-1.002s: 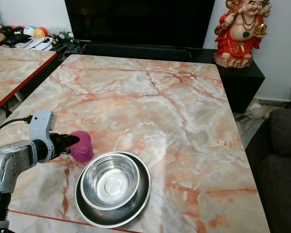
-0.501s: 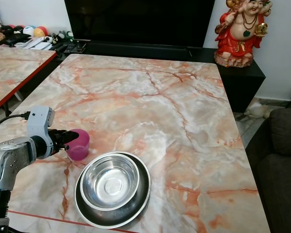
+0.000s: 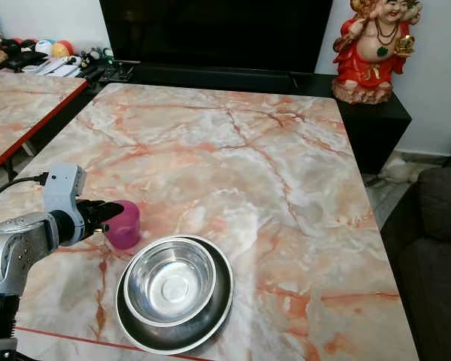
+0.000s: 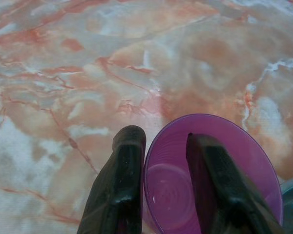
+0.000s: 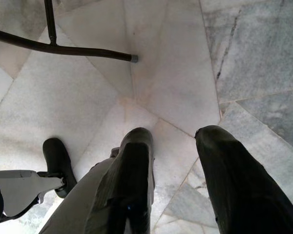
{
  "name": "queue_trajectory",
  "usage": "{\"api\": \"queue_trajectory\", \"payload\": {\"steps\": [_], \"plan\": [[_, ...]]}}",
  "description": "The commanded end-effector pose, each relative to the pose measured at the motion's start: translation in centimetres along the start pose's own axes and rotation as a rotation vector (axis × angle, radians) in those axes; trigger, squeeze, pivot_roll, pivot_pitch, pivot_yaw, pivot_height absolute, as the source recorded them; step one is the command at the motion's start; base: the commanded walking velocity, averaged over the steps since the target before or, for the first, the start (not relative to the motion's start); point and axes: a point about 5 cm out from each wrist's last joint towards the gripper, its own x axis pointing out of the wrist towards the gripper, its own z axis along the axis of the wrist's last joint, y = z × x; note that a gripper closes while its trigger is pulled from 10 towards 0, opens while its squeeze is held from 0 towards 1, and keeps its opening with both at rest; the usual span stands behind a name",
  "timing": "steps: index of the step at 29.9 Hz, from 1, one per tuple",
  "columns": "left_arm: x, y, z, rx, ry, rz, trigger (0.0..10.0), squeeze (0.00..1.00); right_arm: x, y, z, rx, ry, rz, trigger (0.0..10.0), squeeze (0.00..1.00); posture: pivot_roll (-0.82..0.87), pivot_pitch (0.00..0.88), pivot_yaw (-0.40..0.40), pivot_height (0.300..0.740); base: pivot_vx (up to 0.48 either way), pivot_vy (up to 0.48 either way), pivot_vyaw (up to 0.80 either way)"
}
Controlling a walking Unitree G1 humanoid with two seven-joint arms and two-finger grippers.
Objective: Setting the table
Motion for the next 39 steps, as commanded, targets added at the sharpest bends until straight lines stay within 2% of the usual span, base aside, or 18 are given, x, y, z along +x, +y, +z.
{"api": "queue_trajectory", "payload": {"steps": [1,8,13,20,35,37,39], "plan": [[-0.1,0.1,-0.4,0.004,0.017,0.015,10.0,0.0,-0.1,0.0,-0.6,-0.002,0.024,-0.001,10.0,0.0,0.04,0.114,0.017,0.74,0.0,0.0,0.0],[0.1,0.2,-1.0,0.018,0.043,0.022,10.0,0.0,-0.1,-0.1,-0.6,-0.003,0.025,0.0,10.0,0.0,0.04,0.113,0.017,0.74,0.0,0.0,0.0],[0.2,0.2,-1.5,0.062,0.067,0.033,10.0,0.0,-0.1,0.0,-0.6,-0.004,0.026,0.001,10.0,0.0,0.04,0.114,0.017,0.74,0.0,0.0,0.0],[-0.1,0.4,-0.1,0.118,-0.031,0.057,10.0,0.0,-0.1,-0.1,-0.6,-0.003,0.024,0.001,10.0,0.0,0.04,0.114,0.015,0.74,0.0,0.0,0.0],[-0.5,0.3,0.8,0.136,-0.079,0.045,10.0,0.0,-0.1,-0.1,-0.6,-0.005,0.024,0.002,10.0,0.0,0.04,0.114,0.012,0.74,0.0,0.0,0.0],[-0.7,0.7,1.2,0.143,-0.103,0.069,10.0,0.0,-0.1,-0.1,-0.6,-0.005,0.024,0.002,10.0,0.0,0.04,0.114,0.012,0.74,0.0,0.0,0.0],[-1.0,1.1,2.1,0.13,-0.169,0.104,10.0,0.0,-0.1,-0.1,-0.6,-0.005,0.023,0.003,10.0,0.0,0.04,0.112,0.011,0.74,0.0,0.0,0.0]]}}
